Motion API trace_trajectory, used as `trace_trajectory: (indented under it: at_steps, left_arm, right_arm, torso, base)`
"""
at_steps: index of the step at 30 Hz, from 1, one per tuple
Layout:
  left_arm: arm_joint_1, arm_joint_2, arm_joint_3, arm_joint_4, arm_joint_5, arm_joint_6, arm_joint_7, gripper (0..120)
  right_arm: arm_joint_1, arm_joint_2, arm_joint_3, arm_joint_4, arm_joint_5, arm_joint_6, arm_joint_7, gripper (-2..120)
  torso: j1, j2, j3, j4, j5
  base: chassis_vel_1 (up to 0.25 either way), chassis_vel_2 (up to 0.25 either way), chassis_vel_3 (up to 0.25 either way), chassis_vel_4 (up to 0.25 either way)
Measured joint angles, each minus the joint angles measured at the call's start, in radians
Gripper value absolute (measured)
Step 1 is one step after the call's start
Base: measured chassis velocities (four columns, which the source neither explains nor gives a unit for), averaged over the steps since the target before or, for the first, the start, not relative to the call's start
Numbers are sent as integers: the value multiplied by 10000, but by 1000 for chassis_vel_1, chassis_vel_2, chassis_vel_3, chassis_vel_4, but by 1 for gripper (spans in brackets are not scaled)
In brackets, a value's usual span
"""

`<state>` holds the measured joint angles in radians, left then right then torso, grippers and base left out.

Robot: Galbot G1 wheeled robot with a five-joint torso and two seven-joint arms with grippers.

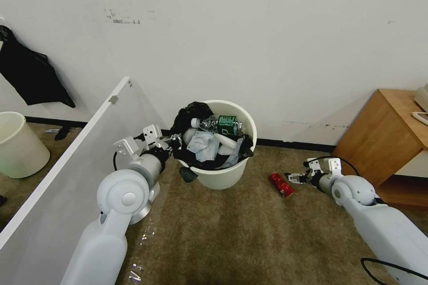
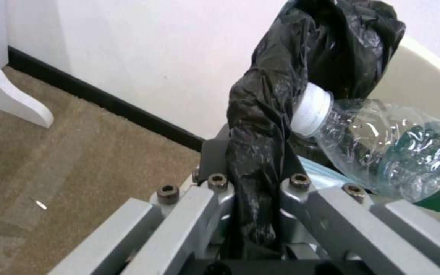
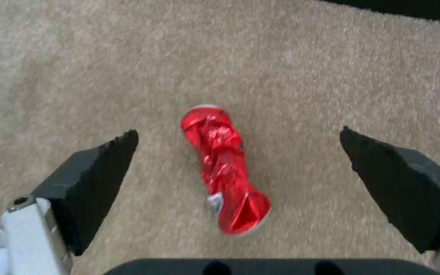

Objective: Pick up the trash bin, then pick up the garbage from the floor and place it into the trash bin.

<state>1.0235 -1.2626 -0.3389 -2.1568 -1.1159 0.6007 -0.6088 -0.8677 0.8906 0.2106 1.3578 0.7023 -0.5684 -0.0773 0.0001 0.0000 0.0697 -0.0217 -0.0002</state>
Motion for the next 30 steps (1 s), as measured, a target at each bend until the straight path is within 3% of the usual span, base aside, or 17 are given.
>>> trace_trajectory:
  at_steps: [13,30]
  left_arm:
    - [-28,-30,-14,65,12,-6,64,4]
    - [30,-22,-62,87,28,-26,104,4]
  right_arm:
    - [767,665,-193,-2083,-1090,1028,-856,100]
    - [1687,1578,-838,-3668,-1672,1668,-1075,100]
  torso:
    - [0,0,-1,-3,1]
    - [0,1,0,-1,1]
  base:
    - [0,0,0,0]
    - [0,0,0,0]
